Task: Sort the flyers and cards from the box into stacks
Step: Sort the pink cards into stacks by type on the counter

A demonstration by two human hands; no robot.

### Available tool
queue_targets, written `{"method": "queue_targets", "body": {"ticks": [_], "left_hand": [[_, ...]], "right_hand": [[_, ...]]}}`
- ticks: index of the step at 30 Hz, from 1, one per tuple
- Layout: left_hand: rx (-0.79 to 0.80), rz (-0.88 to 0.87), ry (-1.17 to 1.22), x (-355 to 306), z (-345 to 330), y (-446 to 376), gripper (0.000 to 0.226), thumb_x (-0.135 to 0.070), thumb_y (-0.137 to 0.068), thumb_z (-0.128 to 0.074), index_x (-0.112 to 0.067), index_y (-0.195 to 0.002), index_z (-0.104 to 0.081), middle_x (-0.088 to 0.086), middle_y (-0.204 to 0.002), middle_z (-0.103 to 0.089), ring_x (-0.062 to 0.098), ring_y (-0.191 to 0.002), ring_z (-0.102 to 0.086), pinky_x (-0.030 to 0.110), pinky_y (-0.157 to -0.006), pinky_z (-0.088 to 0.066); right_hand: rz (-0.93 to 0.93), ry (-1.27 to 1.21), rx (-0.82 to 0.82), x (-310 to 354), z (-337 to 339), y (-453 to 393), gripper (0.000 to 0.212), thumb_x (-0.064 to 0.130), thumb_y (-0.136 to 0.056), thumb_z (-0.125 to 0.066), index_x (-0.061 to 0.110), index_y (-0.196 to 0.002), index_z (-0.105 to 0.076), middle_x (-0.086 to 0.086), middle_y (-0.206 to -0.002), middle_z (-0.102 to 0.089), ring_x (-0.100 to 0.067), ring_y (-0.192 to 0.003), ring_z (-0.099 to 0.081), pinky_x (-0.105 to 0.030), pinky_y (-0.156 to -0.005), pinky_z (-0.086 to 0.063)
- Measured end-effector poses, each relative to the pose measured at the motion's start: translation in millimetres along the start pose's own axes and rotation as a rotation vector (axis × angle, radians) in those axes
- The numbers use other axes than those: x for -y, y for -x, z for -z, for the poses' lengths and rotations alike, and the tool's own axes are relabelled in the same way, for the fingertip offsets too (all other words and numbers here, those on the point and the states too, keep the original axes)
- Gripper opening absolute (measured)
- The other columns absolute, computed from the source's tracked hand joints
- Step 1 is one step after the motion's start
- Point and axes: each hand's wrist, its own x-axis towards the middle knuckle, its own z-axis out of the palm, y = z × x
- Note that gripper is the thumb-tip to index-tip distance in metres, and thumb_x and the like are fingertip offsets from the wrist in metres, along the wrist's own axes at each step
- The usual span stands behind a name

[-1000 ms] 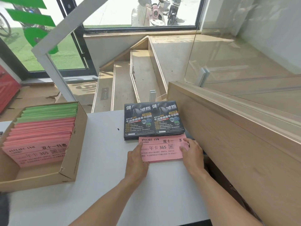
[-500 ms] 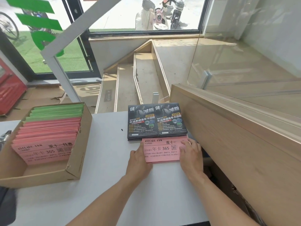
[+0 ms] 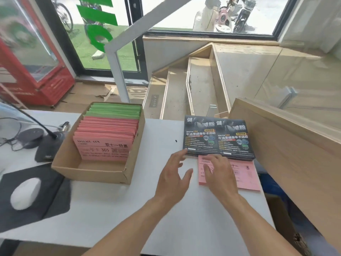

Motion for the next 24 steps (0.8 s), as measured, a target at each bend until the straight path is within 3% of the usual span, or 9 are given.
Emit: {"method": "queue_targets", "body": {"ticks": [4, 6, 8, 12, 15, 18, 24], "left_hand": [[-0.243, -0.086, -0.085, 12, 73, -12, 0.067, -0.001, -0.087, -0.067, -0.022, -0.147, -0.044, -0.015, -0.141, -0.056, 0.005, -0.131, -0.052, 0.023, -0.107, -0.043], [-0.337, -0.050, -0.147, 25, 115, -20, 0.064, -0.004, -0.087, -0.067, -0.026, -0.144, -0.046, -0.017, -0.138, -0.055, 0.001, -0.130, -0.049, 0.020, -0.108, -0.039], [-0.381, 0.021, -0.211, 43, 158, -26, 0.062, -0.006, -0.089, -0.067, -0.027, -0.143, -0.049, -0.018, -0.135, -0.054, 0.001, -0.126, -0.047, 0.019, -0.106, -0.035], [-0.285, 0.092, -0.490, 93, 233, -42, 0.058, -0.011, -0.090, -0.069, -0.021, -0.144, -0.050, -0.005, -0.149, -0.048, 0.013, -0.143, -0.036, 0.038, -0.121, -0.030], [-0.107, 0.111, -0.707, 129, 272, -58, 0.063, -0.018, -0.089, -0.070, -0.020, -0.148, -0.047, 0.002, -0.157, -0.041, 0.019, -0.151, -0.026, 0.040, -0.125, -0.021], [0.049, 0.110, -0.801, 146, 285, -64, 0.071, -0.024, -0.090, -0.068, -0.023, -0.154, -0.038, 0.001, -0.164, -0.030, 0.020, -0.155, -0.015, 0.041, -0.127, -0.011], [-0.055, 0.097, -0.696, 151, 282, -61, 0.062, -0.027, -0.091, -0.067, -0.020, -0.149, -0.047, -0.003, -0.162, -0.035, 0.013, -0.153, -0.021, 0.037, -0.127, -0.012]], "right_hand": [[0.196, -0.186, 0.021, 90, -33, -10, 0.034, 0.020, -0.093, -0.068, 0.025, -0.127, -0.067, 0.010, -0.119, -0.068, -0.012, -0.116, -0.055, -0.027, -0.100, -0.041], [0.315, -0.201, 0.039, 134, -49, -16, 0.034, 0.019, -0.093, -0.069, 0.024, -0.126, -0.068, 0.011, -0.118, -0.069, -0.013, -0.112, -0.057, -0.023, -0.101, -0.038], [0.394, -0.203, 0.069, 173, -65, -22, 0.034, 0.018, -0.093, -0.068, 0.024, -0.126, -0.069, 0.009, -0.119, -0.069, -0.015, -0.111, -0.056, -0.028, -0.102, -0.042], [0.499, -0.072, 0.171, 233, -90, -33, 0.044, 0.019, -0.094, -0.062, 0.021, -0.138, -0.061, 0.004, -0.132, -0.064, -0.021, -0.123, -0.053, -0.038, -0.108, -0.040], [0.478, 0.090, 0.284, 260, -105, -41, 0.061, 0.027, -0.099, -0.054, 0.019, -0.156, -0.035, 0.002, -0.157, -0.040, -0.023, -0.142, -0.034, -0.037, -0.121, -0.023], [0.409, 0.235, 0.329, 270, -115, -41, 0.072, 0.035, -0.100, -0.050, 0.018, -0.161, -0.016, 0.001, -0.167, -0.020, -0.022, -0.151, -0.017, -0.038, -0.124, -0.008], [0.381, 0.201, 0.229, 265, -127, -36, 0.065, 0.032, -0.099, -0.048, 0.021, -0.159, -0.026, 0.004, -0.166, -0.023, -0.016, -0.153, -0.018, -0.032, -0.124, -0.002]]}}
